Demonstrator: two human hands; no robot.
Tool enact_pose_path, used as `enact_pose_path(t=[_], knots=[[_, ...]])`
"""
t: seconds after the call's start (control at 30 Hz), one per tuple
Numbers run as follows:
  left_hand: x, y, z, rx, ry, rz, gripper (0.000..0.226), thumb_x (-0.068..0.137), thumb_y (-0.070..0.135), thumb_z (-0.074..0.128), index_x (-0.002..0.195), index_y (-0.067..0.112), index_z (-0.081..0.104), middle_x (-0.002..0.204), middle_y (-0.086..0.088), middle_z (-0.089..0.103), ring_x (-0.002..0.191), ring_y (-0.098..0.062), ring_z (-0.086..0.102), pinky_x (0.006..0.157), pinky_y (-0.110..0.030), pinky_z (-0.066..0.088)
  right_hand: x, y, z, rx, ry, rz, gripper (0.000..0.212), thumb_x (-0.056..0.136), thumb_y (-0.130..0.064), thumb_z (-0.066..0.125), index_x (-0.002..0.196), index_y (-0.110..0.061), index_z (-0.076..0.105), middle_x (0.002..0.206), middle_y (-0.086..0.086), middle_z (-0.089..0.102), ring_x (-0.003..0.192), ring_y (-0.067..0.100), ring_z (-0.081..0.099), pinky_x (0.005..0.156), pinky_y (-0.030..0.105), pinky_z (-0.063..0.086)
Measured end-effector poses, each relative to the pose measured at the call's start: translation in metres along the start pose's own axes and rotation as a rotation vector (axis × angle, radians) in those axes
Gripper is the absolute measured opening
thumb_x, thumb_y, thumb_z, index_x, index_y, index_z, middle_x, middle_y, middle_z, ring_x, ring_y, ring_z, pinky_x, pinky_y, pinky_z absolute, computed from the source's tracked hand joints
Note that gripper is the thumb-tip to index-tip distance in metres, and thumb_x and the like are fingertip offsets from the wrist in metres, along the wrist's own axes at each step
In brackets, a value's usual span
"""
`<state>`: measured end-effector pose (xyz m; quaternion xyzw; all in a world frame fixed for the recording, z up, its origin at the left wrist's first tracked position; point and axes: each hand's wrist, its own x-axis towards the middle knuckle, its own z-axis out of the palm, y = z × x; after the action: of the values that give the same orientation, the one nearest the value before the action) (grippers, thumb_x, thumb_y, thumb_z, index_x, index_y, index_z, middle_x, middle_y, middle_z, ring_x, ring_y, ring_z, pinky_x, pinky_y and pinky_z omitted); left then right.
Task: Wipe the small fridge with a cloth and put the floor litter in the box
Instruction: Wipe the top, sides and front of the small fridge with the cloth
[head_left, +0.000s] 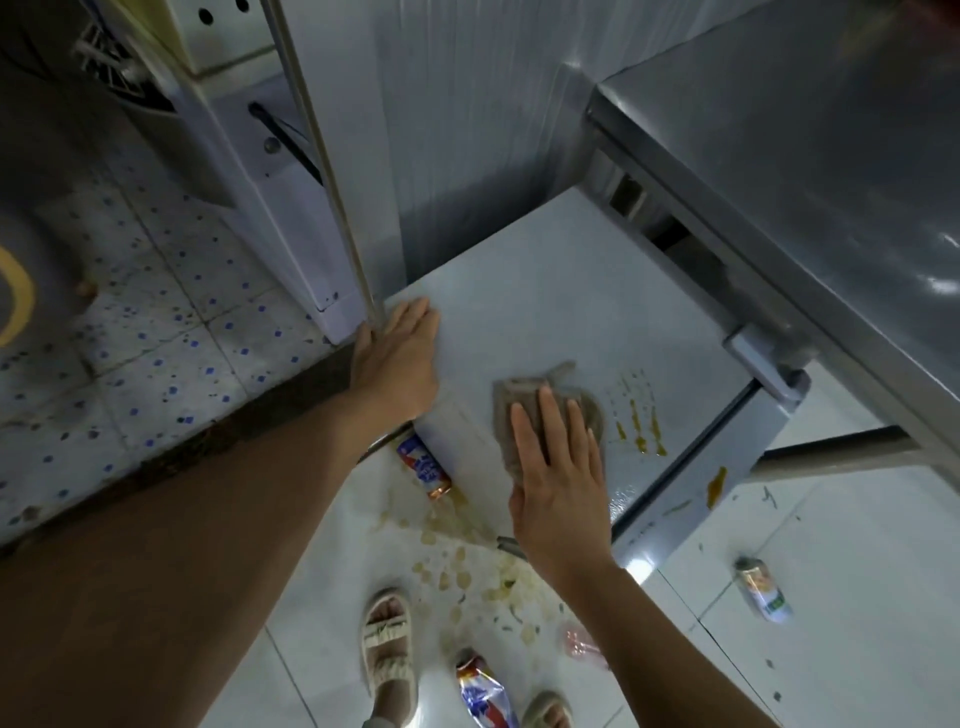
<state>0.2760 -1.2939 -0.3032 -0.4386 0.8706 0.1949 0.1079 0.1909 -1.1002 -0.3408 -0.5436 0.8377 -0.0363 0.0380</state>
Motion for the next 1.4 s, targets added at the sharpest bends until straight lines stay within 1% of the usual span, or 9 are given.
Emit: enact_pose_path(t=[0.13, 0.23, 0.4, 0.5, 0.73, 0.93, 1.13, 1.3, 1.4], knots=[[-0.023, 0.034, 0.02, -0.019, 0.02, 0.129, 0.066, 0.091, 0.005, 0.043, 0.149, 0.021, 0.014, 0.159, 0.006, 0.002, 0.145, -0.012, 0.0, 0.116, -0.042, 0.006, -0.03, 0.02, -0.005, 0.022, -0.036, 0.007, 0.077, 0.076, -0.018, 0.067, 0.146, -0.018, 0.033, 0.153, 0.01, 0.027, 0.141, 0.035, 0.024, 0.111, 0.05, 0.025], [-0.023, 0.047, 0.025, -0.083, 0.047, 0.117, 0.061, 0.093, 0.005, 0.04, 0.148, 0.021, 0.02, 0.158, 0.007, 0.008, 0.145, -0.012, 0.004, 0.115, -0.036, 0.009, -0.015, 0.018, -0.01, 0.044, -0.082, 0.008, 0.061, 0.087, -0.032, 0.046, 0.145, -0.021, 0.032, 0.154, 0.007, 0.027, 0.141, 0.033, 0.025, 0.11, 0.049, 0.027], [-0.008, 0.051, 0.029, -0.045, 0.101, 0.113, 0.057, 0.095, 0.018, 0.043, 0.147, 0.028, 0.022, 0.157, 0.003, 0.015, 0.142, -0.019, 0.014, 0.113, -0.041, 0.019, 0.032, 0.049, -0.017, 0.095, -0.18, -0.187, 0.062, 0.091, -0.049, 0.013, 0.15, -0.03, 0.01, 0.157, -0.008, -0.007, 0.145, 0.022, -0.008, 0.113, 0.038, -0.008], [-0.001, 0.06, 0.034, 0.0, 0.103, 0.097, 0.052, 0.094, 0.033, 0.045, 0.143, 0.034, 0.027, 0.156, 0.001, 0.01, 0.135, -0.027, 0.017, 0.107, -0.043, 0.031, 0.064, 0.1, -0.022, 0.006, -0.15, -0.16, 0.066, 0.087, -0.053, 0.0, 0.15, -0.032, 0.002, 0.158, -0.007, -0.008, 0.146, 0.02, -0.007, 0.113, 0.035, -0.011], [0.001, 0.073, 0.025, 0.023, -0.008, 0.041, 0.059, 0.093, 0.021, 0.045, 0.144, 0.04, 0.021, 0.156, 0.003, 0.001, 0.131, -0.029, 0.015, 0.097, -0.039, 0.04, 0.091, 0.108, -0.026, 0.076, -0.15, 0.126, 0.056, 0.099, -0.043, 0.018, 0.151, -0.027, 0.003, 0.159, -0.001, -0.01, 0.145, 0.026, -0.01, 0.117, 0.042, -0.004], [0.004, 0.052, -0.002, -0.044, -0.093, 0.091, 0.073, 0.089, -0.009, 0.034, 0.144, 0.038, 0.026, 0.156, 0.014, 0.01, 0.127, -0.025, 0.023, 0.104, -0.037, 0.037, 0.021, 0.063, -0.018, 0.145, -0.151, -0.187, 0.055, 0.09, -0.034, 0.027, 0.142, -0.022, 0.038, 0.153, 0.002, 0.03, 0.141, 0.033, 0.025, 0.112, 0.053, 0.023], [0.001, 0.046, 0.005, -0.068, -0.056, 0.129, 0.073, 0.089, -0.007, 0.04, 0.146, 0.036, 0.024, 0.157, 0.013, 0.01, 0.131, -0.023, 0.021, 0.107, -0.04, 0.035, 0.07, 0.06, -0.022, 0.159, -0.121, 0.004, 0.063, 0.089, -0.042, 0.006, 0.15, -0.029, 0.013, 0.159, -0.004, 0.001, 0.146, 0.026, -0.004, 0.118, 0.044, 0.001], [0.003, 0.04, 0.007, -0.068, -0.046, 0.174, 0.073, 0.087, -0.005, 0.043, 0.148, 0.027, 0.02, 0.157, 0.011, 0.009, 0.132, -0.024, 0.02, 0.106, -0.043, 0.036, 0.027, 0.013, -0.015, 0.165, -0.138, -0.193, 0.061, 0.08, -0.034, 0.031, 0.138, -0.022, 0.046, 0.15, 0.0, 0.037, 0.139, 0.033, 0.031, 0.11, 0.051, 0.023], [0.005, 0.037, 0.005, -0.068, -0.062, 0.187, 0.073, 0.087, -0.005, 0.043, 0.148, 0.027, 0.019, 0.157, 0.012, 0.009, 0.132, -0.022, 0.021, 0.108, -0.041, 0.034, 0.04, 0.035, -0.02, 0.16, -0.144, -0.225, 0.063, 0.081, -0.035, 0.024, 0.143, -0.027, 0.038, 0.153, -0.004, 0.029, 0.142, 0.029, 0.024, 0.114, 0.048, 0.016]])
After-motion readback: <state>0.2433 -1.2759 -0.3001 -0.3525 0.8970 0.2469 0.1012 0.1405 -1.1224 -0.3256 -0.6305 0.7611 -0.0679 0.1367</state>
